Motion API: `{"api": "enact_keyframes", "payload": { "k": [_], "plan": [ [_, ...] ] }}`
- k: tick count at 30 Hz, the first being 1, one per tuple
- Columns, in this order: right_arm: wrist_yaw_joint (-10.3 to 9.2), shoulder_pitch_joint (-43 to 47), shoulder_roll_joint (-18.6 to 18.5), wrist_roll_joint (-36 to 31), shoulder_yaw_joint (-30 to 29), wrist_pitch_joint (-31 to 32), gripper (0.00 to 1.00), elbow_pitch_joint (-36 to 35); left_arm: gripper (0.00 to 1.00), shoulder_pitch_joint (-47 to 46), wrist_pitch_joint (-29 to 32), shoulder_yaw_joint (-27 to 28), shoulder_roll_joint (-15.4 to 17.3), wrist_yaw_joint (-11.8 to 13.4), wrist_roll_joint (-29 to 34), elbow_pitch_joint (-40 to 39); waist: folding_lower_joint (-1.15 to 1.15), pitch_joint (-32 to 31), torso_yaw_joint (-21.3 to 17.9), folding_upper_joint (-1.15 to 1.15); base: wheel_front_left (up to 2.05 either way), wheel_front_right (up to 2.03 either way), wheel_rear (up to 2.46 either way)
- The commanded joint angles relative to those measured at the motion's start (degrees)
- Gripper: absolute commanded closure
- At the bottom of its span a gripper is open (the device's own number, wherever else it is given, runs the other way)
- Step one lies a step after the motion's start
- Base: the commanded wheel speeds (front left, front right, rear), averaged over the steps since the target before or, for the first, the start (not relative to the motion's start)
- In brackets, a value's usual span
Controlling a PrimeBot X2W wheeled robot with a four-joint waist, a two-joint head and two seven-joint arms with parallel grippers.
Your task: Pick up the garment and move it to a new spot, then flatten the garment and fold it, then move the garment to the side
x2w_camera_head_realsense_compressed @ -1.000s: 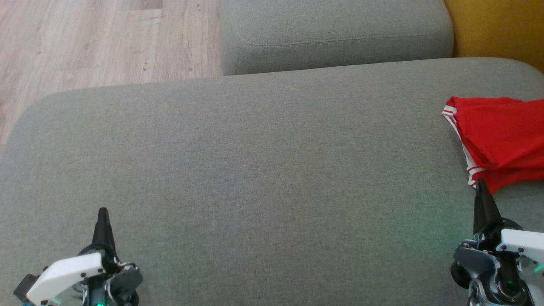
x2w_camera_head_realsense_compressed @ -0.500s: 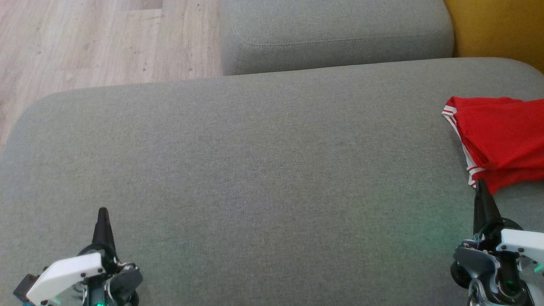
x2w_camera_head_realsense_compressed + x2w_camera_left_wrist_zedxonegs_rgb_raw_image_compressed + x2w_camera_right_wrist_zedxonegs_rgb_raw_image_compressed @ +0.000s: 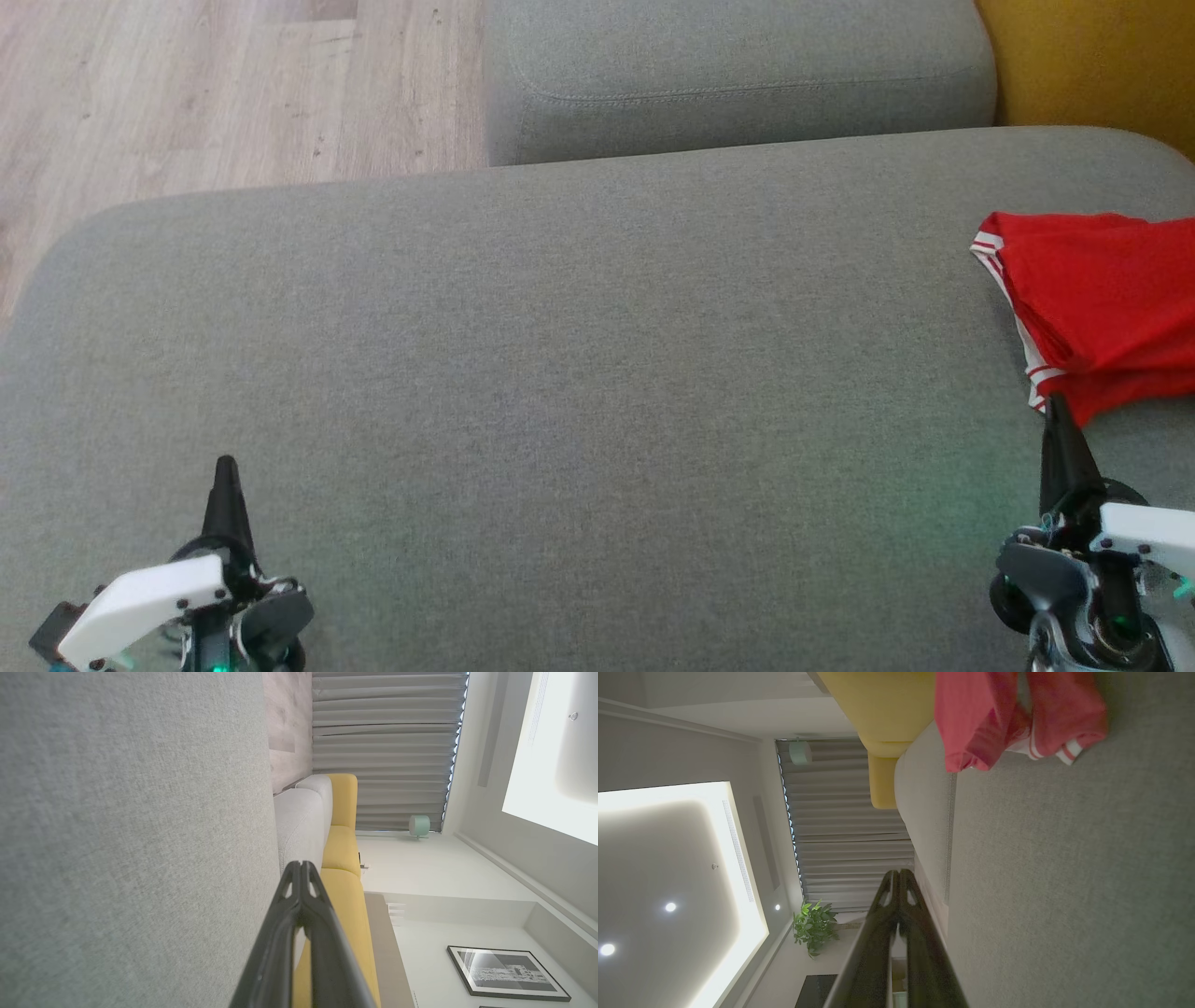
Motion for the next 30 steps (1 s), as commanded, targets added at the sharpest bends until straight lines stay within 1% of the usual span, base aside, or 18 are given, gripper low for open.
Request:
{"api": "enact_keyframes", "payload": {
  "k": [1, 30],
  "plan": [
    [-0.04, -2.97, -0.27, -0.21, 1.14, 0.39, 1.0, -1.79, 1.0, -2.95, 0.46, 2.0, 0.24, -0.4, 0.57, -1.6, 0.0, 0.0, 0.0, 0.0, 0.0, 0.0, 0.0],
    [-0.04, -2.97, -0.27, -0.21, 1.13, 0.39, 1.0, -1.79, 1.0, -2.95, 0.47, 2.01, 0.24, -0.4, 0.58, -1.6, 0.0, 0.0, 0.0, 0.0, 0.0, 0.0, 0.0]
  ]
}}
